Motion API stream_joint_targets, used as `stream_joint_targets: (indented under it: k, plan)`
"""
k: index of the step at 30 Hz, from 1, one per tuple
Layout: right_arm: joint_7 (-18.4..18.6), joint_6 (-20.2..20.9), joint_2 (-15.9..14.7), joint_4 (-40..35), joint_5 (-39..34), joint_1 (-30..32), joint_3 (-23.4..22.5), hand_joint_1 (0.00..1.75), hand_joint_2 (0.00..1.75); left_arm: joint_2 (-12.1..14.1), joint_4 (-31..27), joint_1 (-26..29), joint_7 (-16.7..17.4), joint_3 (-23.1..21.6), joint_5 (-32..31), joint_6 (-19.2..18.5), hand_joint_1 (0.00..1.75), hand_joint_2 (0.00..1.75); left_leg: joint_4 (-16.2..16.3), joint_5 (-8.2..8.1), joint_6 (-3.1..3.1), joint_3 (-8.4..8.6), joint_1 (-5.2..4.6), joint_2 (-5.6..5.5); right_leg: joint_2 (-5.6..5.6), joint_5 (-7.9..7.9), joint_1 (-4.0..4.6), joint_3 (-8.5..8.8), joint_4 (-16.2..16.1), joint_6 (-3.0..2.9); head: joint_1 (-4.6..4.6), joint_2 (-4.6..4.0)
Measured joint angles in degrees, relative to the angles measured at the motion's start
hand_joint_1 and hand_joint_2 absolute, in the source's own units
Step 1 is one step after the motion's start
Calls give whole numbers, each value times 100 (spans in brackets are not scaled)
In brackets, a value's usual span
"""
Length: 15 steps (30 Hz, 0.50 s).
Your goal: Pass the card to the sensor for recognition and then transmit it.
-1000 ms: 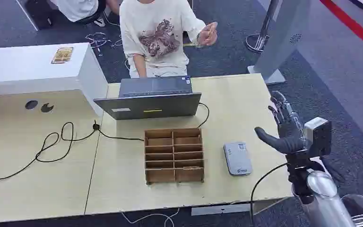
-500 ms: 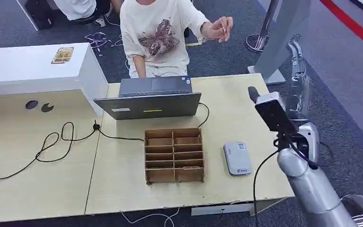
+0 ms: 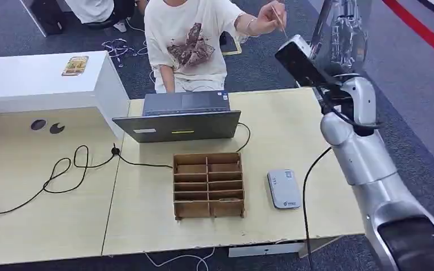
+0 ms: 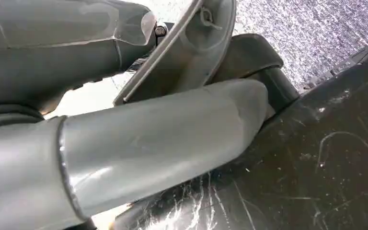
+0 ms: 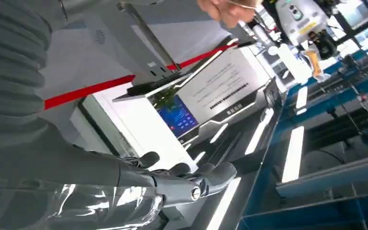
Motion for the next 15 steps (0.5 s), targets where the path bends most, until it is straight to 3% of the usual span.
stream_joint_targets:
  k: [15]
  plan:
    - [173,568,437,2365,-35,-1397,256,0,175,26,0,-42,2,-162,-87,-61,0,0,0,0,0,-2,0,-7,-5,0,0,-2,0,0,2,-2]
